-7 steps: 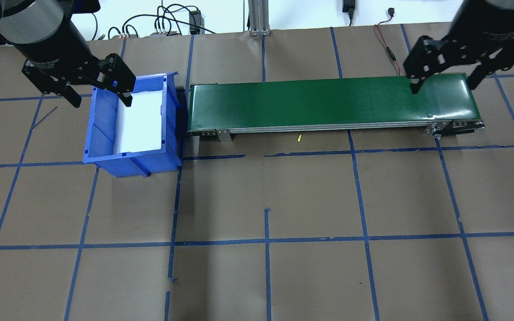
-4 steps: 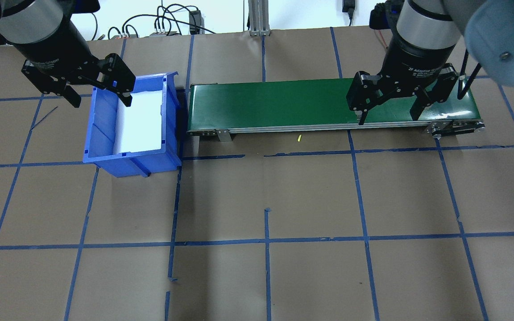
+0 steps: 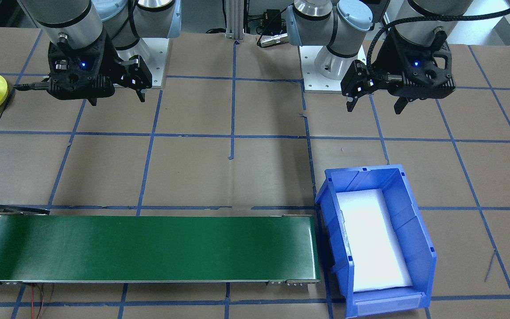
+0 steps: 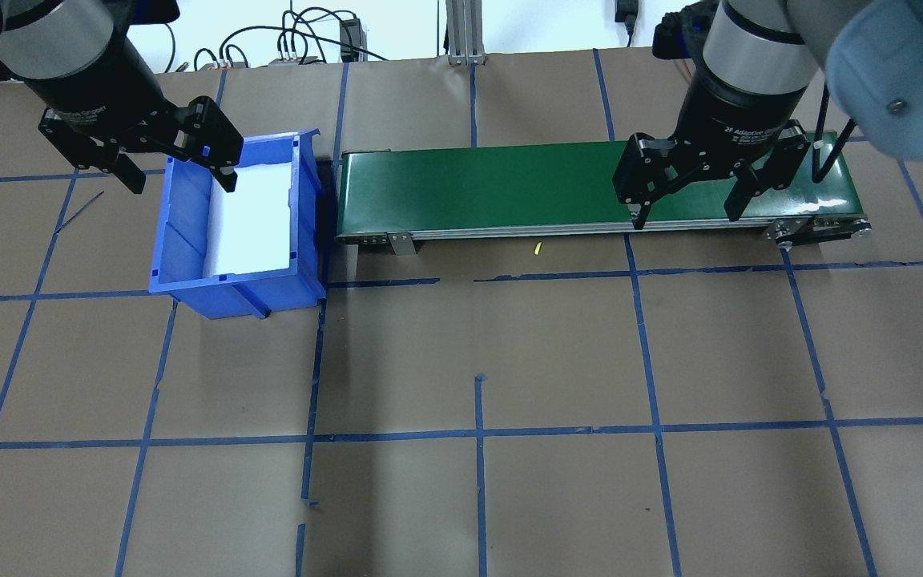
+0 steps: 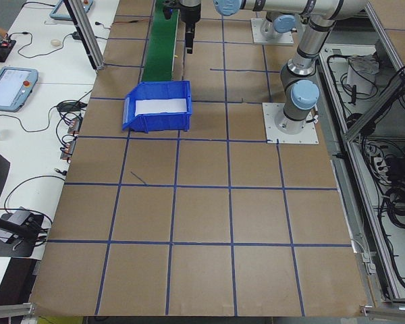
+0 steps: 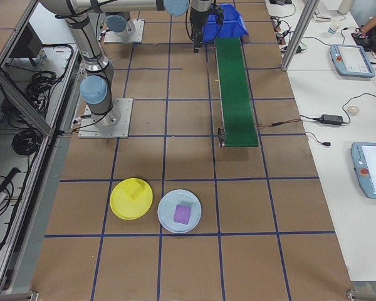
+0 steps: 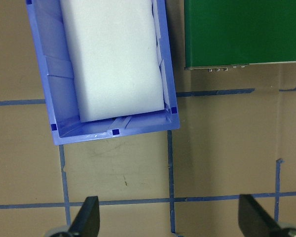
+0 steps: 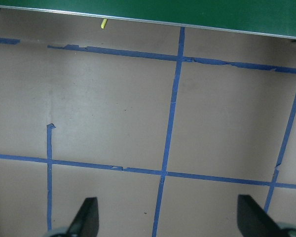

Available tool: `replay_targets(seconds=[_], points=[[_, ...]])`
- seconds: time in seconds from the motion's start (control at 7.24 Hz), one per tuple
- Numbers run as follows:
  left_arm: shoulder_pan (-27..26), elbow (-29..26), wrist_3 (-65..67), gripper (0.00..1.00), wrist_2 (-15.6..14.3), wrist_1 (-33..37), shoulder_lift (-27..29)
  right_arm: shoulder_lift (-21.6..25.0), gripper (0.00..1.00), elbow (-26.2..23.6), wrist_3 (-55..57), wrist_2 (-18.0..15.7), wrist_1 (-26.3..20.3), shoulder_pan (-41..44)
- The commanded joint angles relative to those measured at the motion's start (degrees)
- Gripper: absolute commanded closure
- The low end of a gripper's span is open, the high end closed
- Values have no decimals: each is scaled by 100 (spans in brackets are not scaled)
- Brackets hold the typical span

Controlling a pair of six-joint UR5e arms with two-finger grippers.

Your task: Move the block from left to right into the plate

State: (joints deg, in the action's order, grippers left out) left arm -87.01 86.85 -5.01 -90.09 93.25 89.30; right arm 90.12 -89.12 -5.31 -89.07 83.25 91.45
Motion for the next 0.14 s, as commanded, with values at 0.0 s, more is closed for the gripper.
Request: replay_targets(seconds=[0.0], points=[[-9,16,0,0,0,0,0,-3,0,0,-163,-5,-46,-388]])
